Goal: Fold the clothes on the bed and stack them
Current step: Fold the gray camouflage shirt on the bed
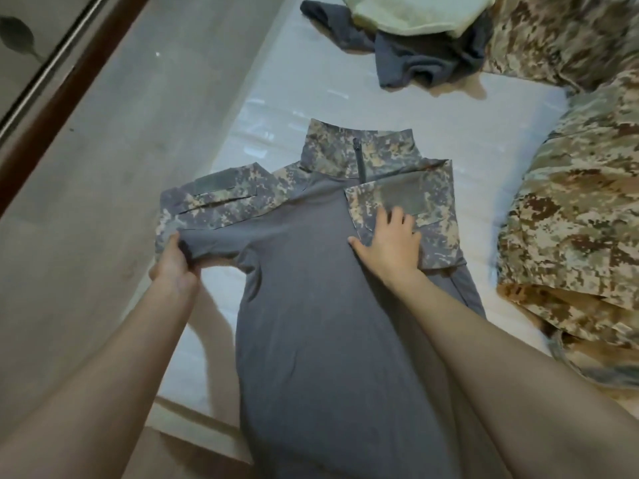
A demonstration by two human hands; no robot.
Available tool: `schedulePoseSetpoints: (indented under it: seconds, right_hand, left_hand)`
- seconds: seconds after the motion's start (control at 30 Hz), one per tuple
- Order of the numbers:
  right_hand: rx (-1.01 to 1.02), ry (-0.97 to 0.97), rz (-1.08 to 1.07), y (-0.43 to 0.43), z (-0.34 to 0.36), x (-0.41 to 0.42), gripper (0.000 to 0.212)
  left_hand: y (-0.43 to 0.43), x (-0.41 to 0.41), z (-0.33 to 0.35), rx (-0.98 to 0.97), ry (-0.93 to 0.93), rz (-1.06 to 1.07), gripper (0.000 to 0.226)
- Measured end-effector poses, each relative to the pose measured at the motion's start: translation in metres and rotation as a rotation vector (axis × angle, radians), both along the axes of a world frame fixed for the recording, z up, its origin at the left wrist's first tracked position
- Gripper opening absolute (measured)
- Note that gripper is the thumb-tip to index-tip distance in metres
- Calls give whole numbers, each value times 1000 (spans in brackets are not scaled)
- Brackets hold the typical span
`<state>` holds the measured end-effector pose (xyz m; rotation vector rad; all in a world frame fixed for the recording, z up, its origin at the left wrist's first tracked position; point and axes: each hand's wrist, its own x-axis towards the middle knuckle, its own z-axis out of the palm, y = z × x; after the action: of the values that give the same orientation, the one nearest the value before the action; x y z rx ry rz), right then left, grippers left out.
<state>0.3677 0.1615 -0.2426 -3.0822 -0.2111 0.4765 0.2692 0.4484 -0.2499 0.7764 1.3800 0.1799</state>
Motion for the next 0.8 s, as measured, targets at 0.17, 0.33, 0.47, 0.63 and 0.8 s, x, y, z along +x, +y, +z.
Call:
schedulePoseSetpoints:
  seconds: [0.17,0.33,0.47,0.63,0.8]
  right_hand:
    - [253,-133,-85,2,4,24,22]
    - [561,-367,-710,-116,90,76,27]
    - [384,-464,-656,-153,144,94,30]
    - [406,-281,-287,-62,102,76,18]
    - [265,512,-25,1,22,20,69]
  left_hand:
    - [5,11,4,-101,-29,34,43]
    - [-7,13,35,52,-168,16,23]
    - [-5,12,50,16,-208,88,10]
    - [-10,10,50,8,-189,121,21]
    - [-11,5,39,88,-224,99,21]
